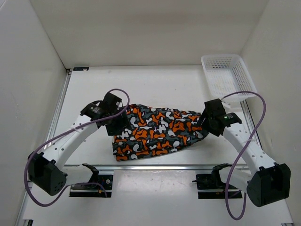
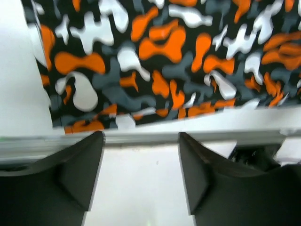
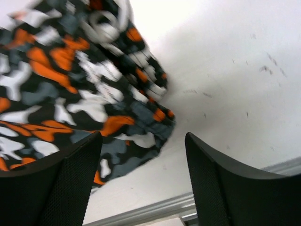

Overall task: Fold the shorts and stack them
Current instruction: Fold the shorts

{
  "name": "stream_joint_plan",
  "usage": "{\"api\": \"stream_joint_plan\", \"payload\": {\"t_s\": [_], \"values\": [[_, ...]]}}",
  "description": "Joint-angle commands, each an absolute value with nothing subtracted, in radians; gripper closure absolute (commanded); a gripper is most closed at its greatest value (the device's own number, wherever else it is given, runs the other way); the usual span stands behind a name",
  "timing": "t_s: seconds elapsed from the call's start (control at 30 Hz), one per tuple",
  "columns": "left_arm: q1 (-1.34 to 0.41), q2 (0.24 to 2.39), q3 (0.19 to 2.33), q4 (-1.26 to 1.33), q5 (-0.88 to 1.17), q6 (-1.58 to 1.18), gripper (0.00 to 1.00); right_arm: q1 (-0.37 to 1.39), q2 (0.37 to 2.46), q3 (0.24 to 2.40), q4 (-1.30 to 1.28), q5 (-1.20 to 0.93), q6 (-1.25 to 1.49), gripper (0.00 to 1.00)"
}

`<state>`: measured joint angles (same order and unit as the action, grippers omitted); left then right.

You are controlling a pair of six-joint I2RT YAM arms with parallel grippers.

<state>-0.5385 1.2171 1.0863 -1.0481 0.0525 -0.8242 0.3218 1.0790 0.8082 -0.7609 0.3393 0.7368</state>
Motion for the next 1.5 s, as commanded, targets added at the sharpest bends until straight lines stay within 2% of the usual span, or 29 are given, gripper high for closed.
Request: {"api": "stream_joint_plan", "payload": {"t_s": [0.0, 0.03, 0.07, 0.13, 0.17, 0.2, 0.3, 0.4, 0.5, 0.6, 0.7, 0.8, 0.93, 1.0, 1.13, 1.23, 1.47], "values": [[-0.511, 1.258, 1.092, -1.013, -0.011, -0.795, 0.27, 0.322, 1.115, 0.906, -0.752, 0.359, 0.712, 0.27], [-0.502, 1.276, 1.077, -0.982, -0.011, -0.795, 0.32, 0.322, 1.135, 0.916, -0.733, 0.342, 0.698, 0.30], [-0.491, 1.328, 1.050, -0.951, -0.011, -0.785, 0.43, 0.322, 1.146, 0.928, -0.709, 0.307, 0.687, 0.39], [-0.491, 1.402, 1.037, -0.901, -0.002, -0.785, 0.62, 0.359, 1.189, 0.928, -0.666, 0.253, 0.646, 0.51], [-0.491, 1.478, 1.025, -0.891, 0.008, -0.785, 0.75, 0.373, 1.210, 0.940, -0.640, 0.229, 0.634, 0.68], [-0.491, 1.509, 1.013, -0.881, 0.018, -0.785, 0.90, 0.397, 1.262, 0.949, -0.640, 0.210, 0.634, 0.75], [-0.554, 1.588, 0.985, -0.822, 0.044, -0.796, 0.90, 0.407, 1.342, 0.916, -0.615, 0.210, 0.650, 0.89], [-0.609, 1.664, 0.960, -0.811, 0.055, -0.819, 0.90, 0.407, 1.397, 0.853, -0.575, 0.230, 0.687, 0.89], [-0.643, 1.733, 0.937, -0.802, 0.055, -0.845, 0.90, 0.407, 1.469, 0.832, -0.551, 0.264, 0.710, 0.81], [-0.653, 1.744, 0.937, -0.802, 0.055, -0.845, 0.90, 0.407, 1.555, 0.851, -0.560, 0.273, 0.710, 0.63], [-0.653, 1.686, 0.946, -0.821, 0.055, -0.836, 0.90, 0.397, 1.571, 0.887, -0.600, 0.262, 0.678, 0.63], [-0.653, 1.614, 0.997, -0.888, 0.028, -0.827, 0.90, 0.397, 1.458, 0.929, -0.647, 0.249, 0.646, 0.61], [-0.653, 1.576, 1.107, -0.969, -0.046, -0.796, 0.90, 0.387, 1.292, 1.002, -0.702, 0.322, 0.580, 0.26], [-0.640, 1.586, 1.137, -0.982, -0.067, -0.781, 0.90, 0.362, 1.292, 1.025, -0.713, 0.344, 0.537, 0.20], [-0.614, 1.661, 1.210, -0.982, -0.077, -0.747, 0.90, 0.241, 1.365, 1.035, -0.687, 0.277, 0.418, 0.18], [-0.604, 1.683, 1.229, -0.982, -0.068, -0.736, 0.90, 0.241, 1.434, 1.035, -0.663, 0.219, 0.342, 0.21], [-0.604, 1.692, 1.247, -0.982, -0.067, -0.736, 0.90, 0.232, 1.583, 1.035, -0.597, 0.206, 0.403, 0.25]]}}
